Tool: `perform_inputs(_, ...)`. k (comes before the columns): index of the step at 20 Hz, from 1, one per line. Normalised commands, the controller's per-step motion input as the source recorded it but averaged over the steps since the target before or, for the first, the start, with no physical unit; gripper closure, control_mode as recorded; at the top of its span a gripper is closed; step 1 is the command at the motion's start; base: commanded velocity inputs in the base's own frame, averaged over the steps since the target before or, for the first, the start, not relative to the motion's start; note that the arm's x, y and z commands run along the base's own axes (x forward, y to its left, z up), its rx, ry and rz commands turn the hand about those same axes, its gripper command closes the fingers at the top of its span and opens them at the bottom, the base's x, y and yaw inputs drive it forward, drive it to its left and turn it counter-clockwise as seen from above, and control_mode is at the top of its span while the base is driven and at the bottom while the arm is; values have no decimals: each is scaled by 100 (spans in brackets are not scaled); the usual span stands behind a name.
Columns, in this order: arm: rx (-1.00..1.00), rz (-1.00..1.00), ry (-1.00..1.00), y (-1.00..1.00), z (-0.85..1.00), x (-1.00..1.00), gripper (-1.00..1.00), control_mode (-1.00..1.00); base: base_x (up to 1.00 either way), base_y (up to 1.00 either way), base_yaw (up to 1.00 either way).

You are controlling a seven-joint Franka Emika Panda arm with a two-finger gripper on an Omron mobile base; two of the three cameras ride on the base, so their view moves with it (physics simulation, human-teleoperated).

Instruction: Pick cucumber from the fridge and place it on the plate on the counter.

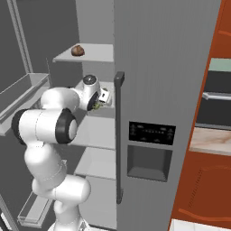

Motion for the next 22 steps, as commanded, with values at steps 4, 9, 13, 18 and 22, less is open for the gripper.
perform_inputs(4,3,-3,-48,0,63,-85,100,-100,0,0,0)
perform_inputs(9,9,-2,-13,-10,98,-82,100,-100,0,0,0)
perform_inputs(13,8,0,1,-16,100,-74,100,-100,0,0,0)
perform_inputs(18,1,0,11,-6,83,-90,100,-100,0,0,0)
perform_inputs(22,-10,0,17,0,52,-99,100,-100,0,0,0)
